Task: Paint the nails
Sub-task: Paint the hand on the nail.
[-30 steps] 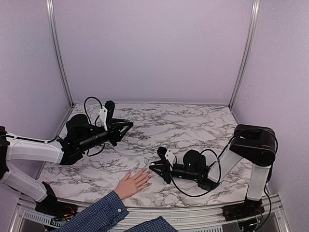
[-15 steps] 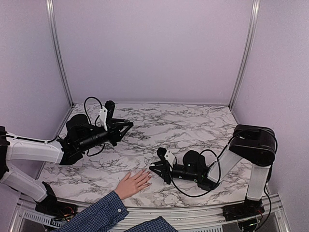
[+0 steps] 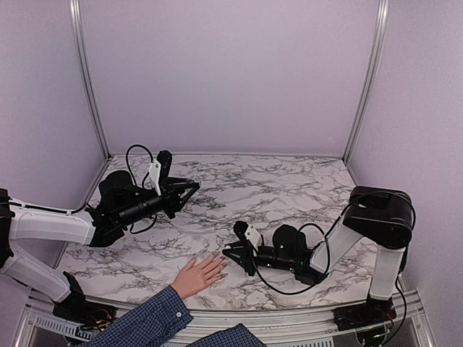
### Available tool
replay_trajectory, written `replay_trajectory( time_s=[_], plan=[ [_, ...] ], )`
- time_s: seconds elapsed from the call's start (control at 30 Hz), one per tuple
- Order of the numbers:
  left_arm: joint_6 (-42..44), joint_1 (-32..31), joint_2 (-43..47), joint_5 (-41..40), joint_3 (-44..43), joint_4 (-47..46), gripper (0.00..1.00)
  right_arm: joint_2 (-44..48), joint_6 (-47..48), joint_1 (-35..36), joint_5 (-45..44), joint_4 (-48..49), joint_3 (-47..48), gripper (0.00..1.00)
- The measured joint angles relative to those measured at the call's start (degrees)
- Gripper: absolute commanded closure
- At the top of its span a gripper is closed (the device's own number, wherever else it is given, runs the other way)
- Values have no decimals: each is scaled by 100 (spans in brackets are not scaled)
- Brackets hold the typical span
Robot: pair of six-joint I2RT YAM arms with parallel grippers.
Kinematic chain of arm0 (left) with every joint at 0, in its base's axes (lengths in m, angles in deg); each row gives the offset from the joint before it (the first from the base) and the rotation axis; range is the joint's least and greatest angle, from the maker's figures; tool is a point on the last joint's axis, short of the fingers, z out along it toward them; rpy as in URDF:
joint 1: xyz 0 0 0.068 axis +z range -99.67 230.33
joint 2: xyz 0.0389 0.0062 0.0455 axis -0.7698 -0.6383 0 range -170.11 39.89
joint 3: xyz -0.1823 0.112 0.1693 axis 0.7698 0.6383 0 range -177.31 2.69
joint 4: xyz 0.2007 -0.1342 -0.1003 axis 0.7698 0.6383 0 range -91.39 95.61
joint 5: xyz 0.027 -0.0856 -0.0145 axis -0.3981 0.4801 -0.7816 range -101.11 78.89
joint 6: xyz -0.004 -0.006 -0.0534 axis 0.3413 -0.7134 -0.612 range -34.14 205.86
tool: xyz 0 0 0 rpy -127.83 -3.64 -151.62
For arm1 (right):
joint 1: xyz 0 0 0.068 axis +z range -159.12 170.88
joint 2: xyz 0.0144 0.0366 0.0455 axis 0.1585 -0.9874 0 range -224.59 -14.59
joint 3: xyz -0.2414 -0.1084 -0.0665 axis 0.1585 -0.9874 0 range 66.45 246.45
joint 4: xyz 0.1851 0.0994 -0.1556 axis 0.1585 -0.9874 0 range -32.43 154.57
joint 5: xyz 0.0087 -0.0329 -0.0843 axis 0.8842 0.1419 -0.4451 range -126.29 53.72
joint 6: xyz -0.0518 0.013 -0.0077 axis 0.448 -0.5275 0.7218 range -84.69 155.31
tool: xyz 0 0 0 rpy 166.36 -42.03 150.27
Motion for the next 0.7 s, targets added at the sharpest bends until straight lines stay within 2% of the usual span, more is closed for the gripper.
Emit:
replay_trajectory(
  time_s=[0.7],
  plan=[
    [0,0,0,0,0,0,100,0,-2,13,-313,-160,0,100]
  ],
)
